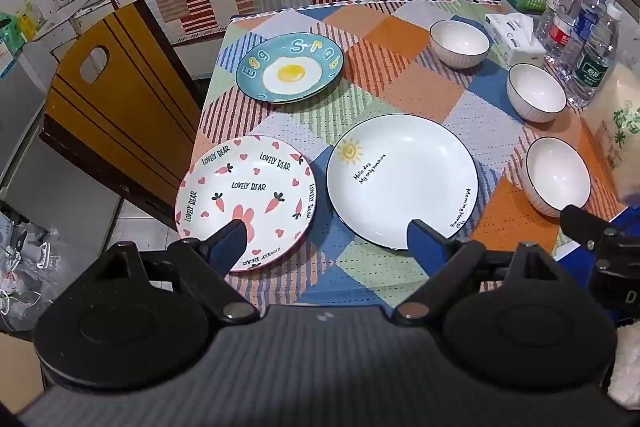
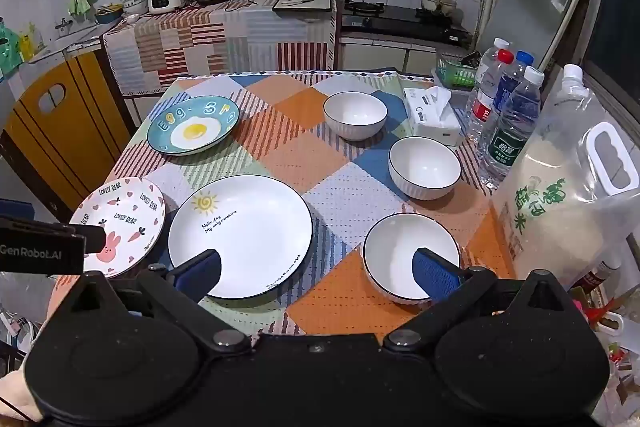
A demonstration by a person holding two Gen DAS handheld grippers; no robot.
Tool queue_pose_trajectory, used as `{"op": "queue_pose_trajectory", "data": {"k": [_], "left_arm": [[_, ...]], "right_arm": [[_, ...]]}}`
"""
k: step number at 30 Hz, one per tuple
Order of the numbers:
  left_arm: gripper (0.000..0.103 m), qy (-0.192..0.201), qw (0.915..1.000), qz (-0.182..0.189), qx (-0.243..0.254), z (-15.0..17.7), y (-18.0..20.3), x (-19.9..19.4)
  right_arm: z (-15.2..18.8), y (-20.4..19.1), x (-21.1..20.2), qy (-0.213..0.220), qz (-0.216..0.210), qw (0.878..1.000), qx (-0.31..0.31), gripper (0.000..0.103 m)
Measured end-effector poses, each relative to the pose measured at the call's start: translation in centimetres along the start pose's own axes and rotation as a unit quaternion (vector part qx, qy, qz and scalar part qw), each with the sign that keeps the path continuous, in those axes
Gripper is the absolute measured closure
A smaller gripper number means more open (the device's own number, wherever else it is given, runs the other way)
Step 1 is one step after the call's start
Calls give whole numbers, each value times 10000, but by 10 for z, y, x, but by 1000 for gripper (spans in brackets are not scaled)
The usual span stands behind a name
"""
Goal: Organize plates and bowls
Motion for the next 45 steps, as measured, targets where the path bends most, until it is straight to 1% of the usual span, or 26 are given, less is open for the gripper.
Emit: {"op": "queue_pose_trajectory", "data": {"k": [7, 10, 11, 17, 26, 33, 37, 40, 45], "left_arm": [[16, -54, 10000, 65, -47, -7, 3, -3], [16, 40, 9999, 68, -124, -1, 0, -1], [16, 64, 9999, 56, -123, -1, 0, -2], [16, 88, 9999, 59, -116, -1, 2, -1], [16, 66, 9997, 114, -223, 2, 1, 2], [16, 104, 9997, 88, -222, 2, 0, 3], [16, 110, 9997, 93, -220, 1, 0, 3], [16, 185, 9994, 153, -231, 0, 1, 1], [16, 306, 9993, 121, -179, -2, 1, -2]], "right_arm": [[0, 1, 1, 7, 27, 10000, -8, 0], [0, 7, 6, 0, 46, 10000, 13, 0], [1, 4, 5, -5, 65, 10000, 13, 0], [0, 7, 4, -41, 131, 9999, 96, 0], [-3, 13, 0, 46, 165, 9996, 210, 0], [-6, 15, -2, 146, 178, 9994, 244, 0], [-5, 14, -1, 131, 194, 9994, 243, 0], [-4, 14, 0, 116, 194, 9995, 230, 0], [-4, 14, 0, 119, 196, 9995, 231, 0]]}}
Point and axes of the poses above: each gripper's, at about its wrist camera, not at the fingertips, and x roughly the way its jaws point, y to its right, z to its underside, the point moved 8 cm from there along x, roughly the way its jaws point, and after that the axes turned 10 degrees about z, right-handed, at the moved point
